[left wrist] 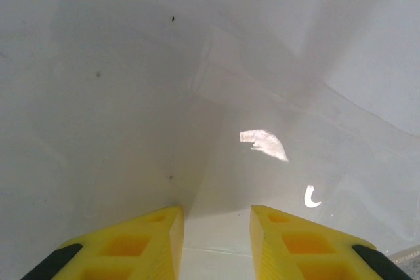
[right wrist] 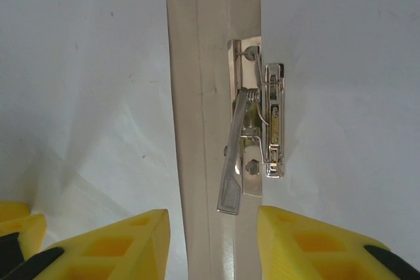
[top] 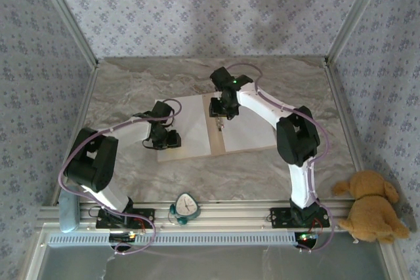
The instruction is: Put the files into the folder
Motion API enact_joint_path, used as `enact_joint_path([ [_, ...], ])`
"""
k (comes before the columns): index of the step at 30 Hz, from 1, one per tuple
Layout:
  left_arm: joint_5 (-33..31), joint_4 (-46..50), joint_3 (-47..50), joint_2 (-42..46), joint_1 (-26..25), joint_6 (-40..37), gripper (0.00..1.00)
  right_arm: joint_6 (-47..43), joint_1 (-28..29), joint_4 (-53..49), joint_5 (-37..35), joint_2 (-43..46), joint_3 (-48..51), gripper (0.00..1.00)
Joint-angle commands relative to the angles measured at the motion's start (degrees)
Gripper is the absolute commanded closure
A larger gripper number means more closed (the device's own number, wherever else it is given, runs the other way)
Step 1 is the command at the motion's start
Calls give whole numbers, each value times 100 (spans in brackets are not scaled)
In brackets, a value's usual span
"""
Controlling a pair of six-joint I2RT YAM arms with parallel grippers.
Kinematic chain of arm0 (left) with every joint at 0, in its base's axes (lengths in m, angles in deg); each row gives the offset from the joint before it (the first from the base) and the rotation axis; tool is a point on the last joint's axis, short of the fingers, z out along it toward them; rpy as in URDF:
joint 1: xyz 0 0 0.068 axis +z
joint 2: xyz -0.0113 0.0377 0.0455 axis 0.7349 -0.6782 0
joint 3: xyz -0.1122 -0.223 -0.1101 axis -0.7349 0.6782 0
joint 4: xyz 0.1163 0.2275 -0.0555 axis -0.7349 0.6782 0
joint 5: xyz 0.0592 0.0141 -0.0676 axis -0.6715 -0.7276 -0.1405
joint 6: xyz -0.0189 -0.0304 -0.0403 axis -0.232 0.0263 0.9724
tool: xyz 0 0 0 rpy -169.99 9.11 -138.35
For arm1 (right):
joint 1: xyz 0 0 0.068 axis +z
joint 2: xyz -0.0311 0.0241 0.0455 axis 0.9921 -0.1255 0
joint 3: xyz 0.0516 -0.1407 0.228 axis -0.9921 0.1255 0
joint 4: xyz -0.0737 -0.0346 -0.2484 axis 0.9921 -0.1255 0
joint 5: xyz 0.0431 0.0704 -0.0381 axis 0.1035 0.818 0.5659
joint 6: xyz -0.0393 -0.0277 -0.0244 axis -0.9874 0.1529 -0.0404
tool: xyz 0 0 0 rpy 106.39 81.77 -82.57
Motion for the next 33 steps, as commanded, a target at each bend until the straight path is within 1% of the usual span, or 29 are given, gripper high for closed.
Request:
enact_joint_path([
  [1, 68, 194, -28, 131, 42, -132, 67, -43, 66, -319, -169, -174, -271, 64],
  [4, 56, 187, -6, 136, 50, -125, 67, -60, 94, -400, -247, -245, -351, 65],
  [7, 49, 167, 21, 144, 55, -115, 67, -82, 100, -448, -333, -284, -392, 72],
  [17, 40, 167, 69, 131, 100, -94, 66, -104, 99, -464, -311, -405, -434, 75],
  [21, 18, 201, 73, 141, 125, -128, 66, -110, 119, -462, -310, -434, -452, 78],
  [33, 2, 207, 157, 185, 173, -123, 66, -119, 136, -513, -317, -482, -438, 81],
])
